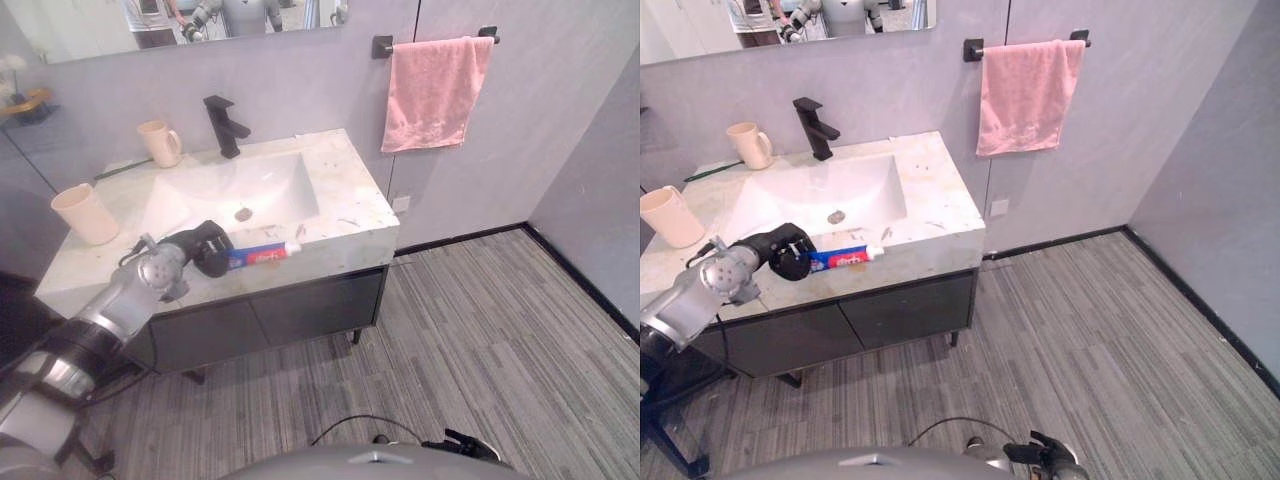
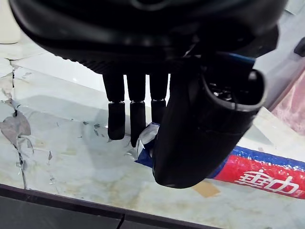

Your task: Organize the bathroom.

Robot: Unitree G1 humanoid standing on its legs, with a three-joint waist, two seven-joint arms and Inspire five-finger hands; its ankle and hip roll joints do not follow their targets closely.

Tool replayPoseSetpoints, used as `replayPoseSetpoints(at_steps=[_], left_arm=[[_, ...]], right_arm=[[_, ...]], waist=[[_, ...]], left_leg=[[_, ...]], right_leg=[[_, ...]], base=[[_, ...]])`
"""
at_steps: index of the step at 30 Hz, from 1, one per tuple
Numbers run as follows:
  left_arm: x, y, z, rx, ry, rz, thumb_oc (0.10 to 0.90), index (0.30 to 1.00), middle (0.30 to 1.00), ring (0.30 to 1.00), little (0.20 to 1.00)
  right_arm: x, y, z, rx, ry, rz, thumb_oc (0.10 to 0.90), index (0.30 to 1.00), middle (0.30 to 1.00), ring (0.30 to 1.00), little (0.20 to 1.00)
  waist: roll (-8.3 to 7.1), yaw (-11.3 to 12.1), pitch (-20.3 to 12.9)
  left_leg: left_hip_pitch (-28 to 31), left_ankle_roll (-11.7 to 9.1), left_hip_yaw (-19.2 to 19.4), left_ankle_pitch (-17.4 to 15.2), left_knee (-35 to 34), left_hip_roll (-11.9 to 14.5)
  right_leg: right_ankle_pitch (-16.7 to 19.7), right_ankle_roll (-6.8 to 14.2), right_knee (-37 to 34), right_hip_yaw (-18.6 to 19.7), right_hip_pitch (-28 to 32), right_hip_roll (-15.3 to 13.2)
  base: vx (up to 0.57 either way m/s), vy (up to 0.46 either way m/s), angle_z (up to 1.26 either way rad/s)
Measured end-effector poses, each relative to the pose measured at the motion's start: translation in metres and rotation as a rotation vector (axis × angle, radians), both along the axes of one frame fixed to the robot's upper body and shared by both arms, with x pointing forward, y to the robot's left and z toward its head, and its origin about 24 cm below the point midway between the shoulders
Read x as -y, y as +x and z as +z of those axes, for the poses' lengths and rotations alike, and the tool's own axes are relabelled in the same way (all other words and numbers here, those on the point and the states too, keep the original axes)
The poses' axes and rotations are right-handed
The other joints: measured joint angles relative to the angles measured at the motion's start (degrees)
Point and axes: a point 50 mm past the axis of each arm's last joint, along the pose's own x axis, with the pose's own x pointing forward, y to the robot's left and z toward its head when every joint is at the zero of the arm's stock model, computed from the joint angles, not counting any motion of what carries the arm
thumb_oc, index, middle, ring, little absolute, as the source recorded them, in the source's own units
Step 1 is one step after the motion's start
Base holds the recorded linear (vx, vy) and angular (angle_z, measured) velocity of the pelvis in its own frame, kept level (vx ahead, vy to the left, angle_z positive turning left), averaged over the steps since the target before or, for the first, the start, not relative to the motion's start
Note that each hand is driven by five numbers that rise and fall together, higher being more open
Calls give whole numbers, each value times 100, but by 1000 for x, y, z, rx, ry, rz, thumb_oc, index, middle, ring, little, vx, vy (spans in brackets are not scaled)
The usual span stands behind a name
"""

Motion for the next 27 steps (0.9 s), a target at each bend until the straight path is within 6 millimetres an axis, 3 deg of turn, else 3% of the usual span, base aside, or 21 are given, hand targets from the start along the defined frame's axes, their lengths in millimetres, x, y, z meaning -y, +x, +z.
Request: replayPoseSetpoints(at_steps=[7, 13, 17, 20, 21, 24, 27], left_arm=[[-11, -11, -10, 102, -273, 211, 400, 300, 300, 300, 300], [-21, -15, 2, 257, -489, 375, 400, 300, 300, 300, 300], [-11, -23, 15, 361, -629, 401, 400, 300, 300, 300, 300], [-1, -23, 23, 420, -697, 394, 400, 300, 300, 300, 300], [3, -22, 26, 456, -727, 382, 400, 300, 300, 300, 300], [11, -23, 36, 527, -759, 352, 400, 300, 300, 300, 300], [21, -23, 42, 592, -813, 343, 400, 300, 300, 300, 300]], right_arm=[[6, -3, 5, 112, -22, -153, 800, 900, 900, 900, 900], [24, 30, 32, 373, -129, -317, 800, 900, 900, 900, 900], [45, 70, 81, 662, -256, -349, 800, 900, 900, 900, 900], [66, 100, 136, 896, -384, -315, 800, 900, 900, 900, 900], [72, 115, 166, 1024, -451, -261, 800, 900, 900, 900, 900], [72, 145, 222, 1254, -516, -154, 800, 900, 900, 900, 900], [54, 169, 273, 1498, -522, -59, 800, 900, 900, 900, 900]], waist=[[-92, 11, 12], [-391, -49, 90], [-535, -168, 146], [-511, -203, 186], [-498, -253, 194], [-504, -343, 195], [-474, -309, 206]], left_leg=[[-29, 5, 48, 5, 0, -2], [-33, 19, 155, -1, 1, -9], [-31, 29, 212, -19, 2, -40], [-25, 52, 270, -51, 0, -81], [-21, 73, 281, -67, 1, -97], [-11, 74, 297, -84, 1, -107], [-4, 78, 344, -106, 2, -116]], right_leg=[[32, 25, 0, 69, -65, 8], [59, 56, 1, 227, -132, 27], [86, 40, 2, 301, -159, 15], [120, 18, 2, 378, -185, -12], [123, 21, 2, 389, -186, -29], [134, 25, 2, 411, -188, -34], [143, 22, 2, 468, -215, -33]], base=[[-19, 11, -4], [-33, 22, -9], [-45, 48, -8], [-38, 57, -10], [-26, 36, -5], [-36, 46, -4], [-31, 35, -8]])
